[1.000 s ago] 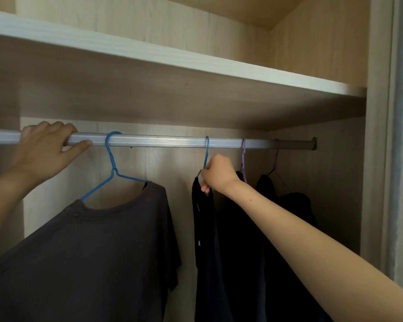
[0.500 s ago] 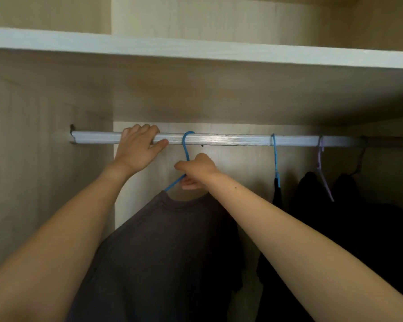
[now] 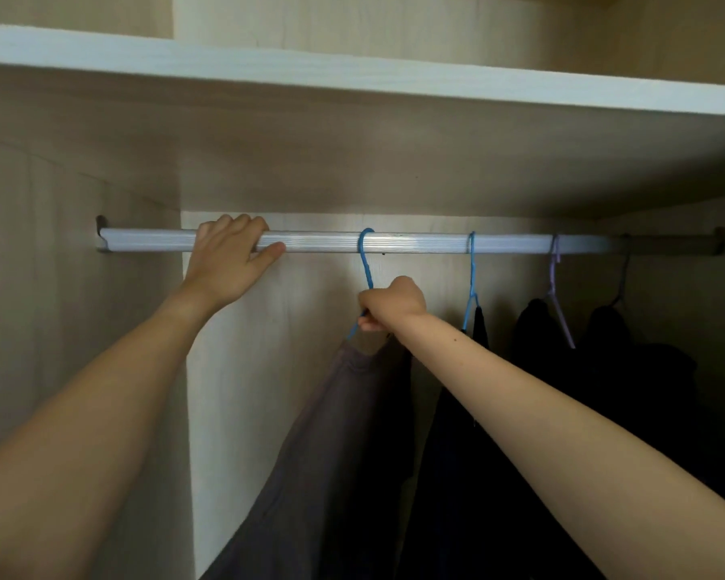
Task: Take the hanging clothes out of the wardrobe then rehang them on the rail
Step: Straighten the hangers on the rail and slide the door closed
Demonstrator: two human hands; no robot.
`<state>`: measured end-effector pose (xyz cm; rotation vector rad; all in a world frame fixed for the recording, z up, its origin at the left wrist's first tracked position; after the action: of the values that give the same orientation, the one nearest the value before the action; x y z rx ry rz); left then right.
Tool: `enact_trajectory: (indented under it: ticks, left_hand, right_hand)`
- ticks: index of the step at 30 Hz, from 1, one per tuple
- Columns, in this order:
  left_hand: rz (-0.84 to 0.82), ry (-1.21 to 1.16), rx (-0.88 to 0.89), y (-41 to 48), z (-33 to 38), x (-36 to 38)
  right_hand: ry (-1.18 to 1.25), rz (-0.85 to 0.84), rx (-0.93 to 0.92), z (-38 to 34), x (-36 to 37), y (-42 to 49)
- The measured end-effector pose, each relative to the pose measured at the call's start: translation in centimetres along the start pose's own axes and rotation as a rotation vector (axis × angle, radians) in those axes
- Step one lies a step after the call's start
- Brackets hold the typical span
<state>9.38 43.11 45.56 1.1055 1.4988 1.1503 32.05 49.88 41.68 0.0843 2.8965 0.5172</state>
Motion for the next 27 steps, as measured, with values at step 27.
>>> enact_trajectory:
  ticks: [27]
  left_hand:
    - [-0.045, -0.746, -0.888, -24.4, 14.5, -16.8]
  right_hand:
    - [0.085, -0.002, -0.569, 16.5, -10.7, -24.5]
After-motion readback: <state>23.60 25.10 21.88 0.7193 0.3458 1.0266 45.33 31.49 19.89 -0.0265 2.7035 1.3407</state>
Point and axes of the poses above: each hand's wrist, its own y-axis towards the middle knuckle, its own x-axis out of the palm, z = x × y, the point moved 1 cm from there along y, towards the middle knuckle, and after that the axes turned 14 degrees about z, right-handed, at the moved point
